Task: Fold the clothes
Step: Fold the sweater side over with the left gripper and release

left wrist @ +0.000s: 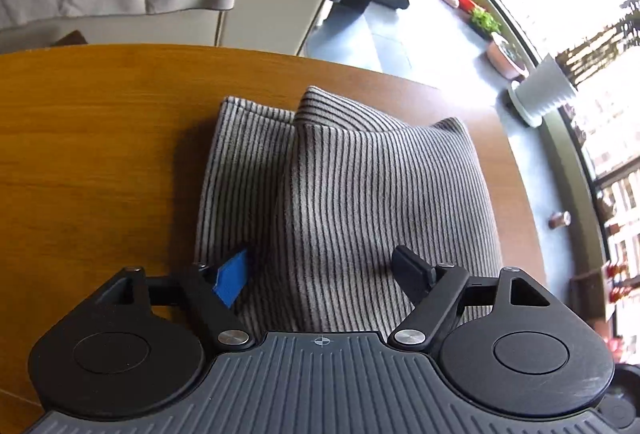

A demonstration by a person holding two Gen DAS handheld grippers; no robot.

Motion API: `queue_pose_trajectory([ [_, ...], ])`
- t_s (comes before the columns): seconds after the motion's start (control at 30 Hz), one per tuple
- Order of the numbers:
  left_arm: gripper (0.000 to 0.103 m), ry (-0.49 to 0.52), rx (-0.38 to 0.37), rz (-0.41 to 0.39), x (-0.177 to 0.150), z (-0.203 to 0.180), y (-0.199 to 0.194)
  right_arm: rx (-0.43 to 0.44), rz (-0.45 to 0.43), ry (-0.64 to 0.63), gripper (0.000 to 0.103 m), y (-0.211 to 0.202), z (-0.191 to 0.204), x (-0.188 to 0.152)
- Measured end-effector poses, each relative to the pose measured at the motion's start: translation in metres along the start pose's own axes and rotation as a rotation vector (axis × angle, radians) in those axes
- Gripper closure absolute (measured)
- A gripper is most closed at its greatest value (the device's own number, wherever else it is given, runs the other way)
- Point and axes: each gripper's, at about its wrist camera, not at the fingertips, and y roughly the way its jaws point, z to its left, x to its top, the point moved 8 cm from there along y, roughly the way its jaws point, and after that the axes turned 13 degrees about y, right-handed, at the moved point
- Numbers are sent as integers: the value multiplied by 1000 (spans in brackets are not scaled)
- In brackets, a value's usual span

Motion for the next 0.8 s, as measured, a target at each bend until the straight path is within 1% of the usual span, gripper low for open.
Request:
queue_pose_trajectory([
  [0.03, 17, 41, 19, 3, -2, -6, -1, -2, 3, 9, 44, 1, 0, -1],
  [0.07, 15, 72, 34, 6, -4, -11, -1, -6, 7, 16, 39, 1, -2, 0],
  [0.1, 14, 80, 38, 7, -7, -12, -2, -10, 14, 13, 37, 2, -5, 4],
  [0.13, 14, 75, 37, 6, -10, -12, -5, -14, 22, 11, 33, 3, -8, 7],
  [0.2, 14, 53, 36, 7, -14, -7, -10, -20, 23, -29, 33, 2, -8, 11],
  [0.27, 13, 28, 37, 8, -19, -2, -15, -46, -8, -106, 33, -4, -3, 17],
  [0.3, 13, 15, 44, 8, -22, 3, -18, -52, -37, -157, 42, -10, 4, 19],
  [0.33, 13, 1, 52, 6, -26, 8, -24, -57, -67, -209, 57, -15, 12, 21],
  [0.37, 13, -13, 57, -1, -31, 13, -31, -40, -86, -250, 68, -20, 20, 23],
  [0.4, 14, -23, 61, -9, -38, 17, -39, -20, -103, -291, 70, -26, 28, 25],
  [0.47, 13, -19, 79, -16, -55, 25, -57, 53, -99, -341, 70, -31, 47, 23],
  [0.5, 12, -13, 95, -15, -64, 28, -66, 75, -76, -368, 70, -29, 56, 18],
  [0.53, 11, -5, 113, -12, -73, 31, -74, 87, -46, -404, 70, -23, 63, 10],
  [0.6, 10, 13, 146, 0, -91, 35, -89, 72, 28, -498, 69, 0, 72, -8],
  [0.67, 9, 43, 177, 15, -106, 36, -102, 54, -17, -602, 66, 4, 80, -17],
  [0.7, 9, 61, 190, 22, -112, 36, -107, 46, -20, -636, 66, 4, 85, -19],
  [0.73, 8, 79, 201, 27, -118, 35, -112, 44, -20, -650, 66, 2, 88, -18],
  [0.8, 8, 114, 210, 32, -128, 32, -117, 78, -18, -679, 65, -7, 96, -20],
])
